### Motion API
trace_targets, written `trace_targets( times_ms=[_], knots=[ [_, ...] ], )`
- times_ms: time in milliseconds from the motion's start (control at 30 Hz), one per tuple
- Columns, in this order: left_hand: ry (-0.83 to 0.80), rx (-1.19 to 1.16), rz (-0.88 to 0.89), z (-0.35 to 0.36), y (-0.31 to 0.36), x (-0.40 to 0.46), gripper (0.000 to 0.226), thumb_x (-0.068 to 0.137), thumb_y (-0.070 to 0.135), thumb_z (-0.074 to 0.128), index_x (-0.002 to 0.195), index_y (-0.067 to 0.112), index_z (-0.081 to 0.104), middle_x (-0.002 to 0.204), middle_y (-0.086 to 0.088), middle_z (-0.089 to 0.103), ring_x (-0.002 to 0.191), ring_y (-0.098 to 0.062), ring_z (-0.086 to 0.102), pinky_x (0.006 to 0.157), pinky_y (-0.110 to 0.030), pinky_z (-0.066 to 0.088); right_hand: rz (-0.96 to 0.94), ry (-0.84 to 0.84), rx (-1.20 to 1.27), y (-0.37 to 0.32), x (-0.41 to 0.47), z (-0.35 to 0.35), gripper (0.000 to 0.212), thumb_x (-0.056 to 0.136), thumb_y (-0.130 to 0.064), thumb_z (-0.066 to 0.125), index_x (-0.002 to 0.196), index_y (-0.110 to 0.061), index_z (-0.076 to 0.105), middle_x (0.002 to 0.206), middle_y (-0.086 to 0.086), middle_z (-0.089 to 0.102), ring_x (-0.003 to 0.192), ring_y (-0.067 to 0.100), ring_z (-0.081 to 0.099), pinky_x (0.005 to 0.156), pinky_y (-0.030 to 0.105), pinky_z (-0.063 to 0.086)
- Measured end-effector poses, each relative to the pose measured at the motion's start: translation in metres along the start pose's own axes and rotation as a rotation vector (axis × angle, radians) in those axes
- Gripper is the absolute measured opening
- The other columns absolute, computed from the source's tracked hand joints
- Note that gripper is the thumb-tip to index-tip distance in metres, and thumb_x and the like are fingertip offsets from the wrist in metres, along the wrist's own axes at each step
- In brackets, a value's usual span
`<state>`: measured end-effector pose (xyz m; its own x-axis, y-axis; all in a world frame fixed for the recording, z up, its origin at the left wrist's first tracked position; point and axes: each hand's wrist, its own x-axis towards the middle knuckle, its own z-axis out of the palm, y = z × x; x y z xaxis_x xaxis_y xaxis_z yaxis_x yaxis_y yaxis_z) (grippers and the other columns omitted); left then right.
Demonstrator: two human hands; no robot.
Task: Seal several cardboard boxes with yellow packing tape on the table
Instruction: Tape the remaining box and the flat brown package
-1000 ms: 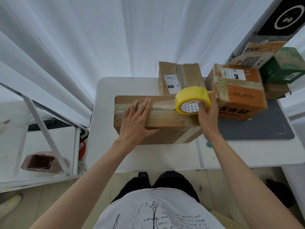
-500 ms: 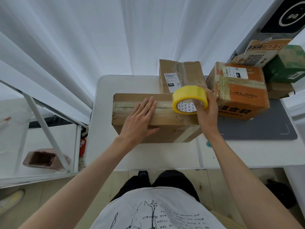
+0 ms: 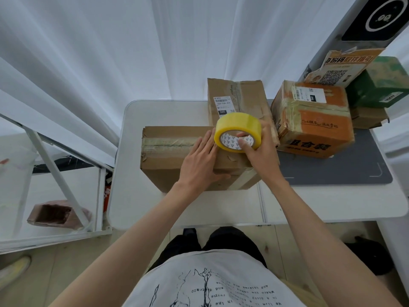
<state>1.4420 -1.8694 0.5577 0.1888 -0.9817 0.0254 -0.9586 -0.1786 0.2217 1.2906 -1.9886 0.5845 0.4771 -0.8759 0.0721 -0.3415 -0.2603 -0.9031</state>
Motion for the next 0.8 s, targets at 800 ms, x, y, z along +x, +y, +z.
trace_targets(
  times_ms=[800],
  knots=[
    [0.025,0.084,-0.015,0.0,0.016,-0.003,0.111,0.081,0.071,0.063,0.163,0.024,0.005,0.17,0.004,0.003,0.156,-0.03,0.005,0.126,-0.051,0.011,-0.235,0.103,-0.046,0.034,0.012,-0.093,0.039,0.088,0.009,0.054,0.123,-0.008,0.055,0.112,-0.009,0.056,0.1,-0.001,0.053,0.083,0.014,0.043]
  ],
)
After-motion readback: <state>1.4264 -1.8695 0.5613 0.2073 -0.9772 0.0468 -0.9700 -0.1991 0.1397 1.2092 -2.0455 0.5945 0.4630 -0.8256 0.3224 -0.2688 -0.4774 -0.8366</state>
